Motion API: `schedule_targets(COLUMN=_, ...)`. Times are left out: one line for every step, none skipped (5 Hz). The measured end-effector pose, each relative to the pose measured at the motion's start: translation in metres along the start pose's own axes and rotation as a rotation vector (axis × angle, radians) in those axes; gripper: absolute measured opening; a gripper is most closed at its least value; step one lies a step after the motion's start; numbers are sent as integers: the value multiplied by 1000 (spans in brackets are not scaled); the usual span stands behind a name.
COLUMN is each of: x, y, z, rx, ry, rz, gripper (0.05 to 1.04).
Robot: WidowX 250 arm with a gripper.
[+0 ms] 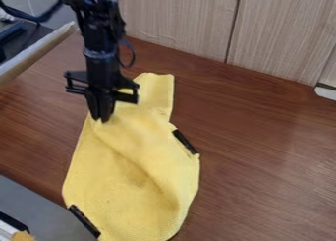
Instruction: Unfold the cloth from left to right
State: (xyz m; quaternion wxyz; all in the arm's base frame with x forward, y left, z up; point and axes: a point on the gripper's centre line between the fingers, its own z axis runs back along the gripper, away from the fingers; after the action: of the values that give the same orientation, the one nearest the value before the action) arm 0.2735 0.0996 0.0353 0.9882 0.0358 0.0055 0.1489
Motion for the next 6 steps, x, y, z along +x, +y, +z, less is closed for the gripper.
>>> schedule_targets(x=3, y=-11, z=17, rx=-12, ry=-15, rz=-18, gripper=59)
schedule_targets(x=3, y=-37, z=41, rx=-19, ry=-48, rz=-76, gripper=59)
schedule_targets(x=6, y=-76, z=59, rx=-37, ry=-63, rz=-151, gripper=59)
schedule_targets(x=11, y=-124, z=68, rx=-37, ry=-89, rz=-241, gripper=59)
schedule_targets(x=18, y=-167, z=60, rx=-32, ry=-87, rz=-306, gripper=59)
schedule_targets(x=17, y=-208, z=48, rx=-30, ry=-80, rz=-371, gripper=59)
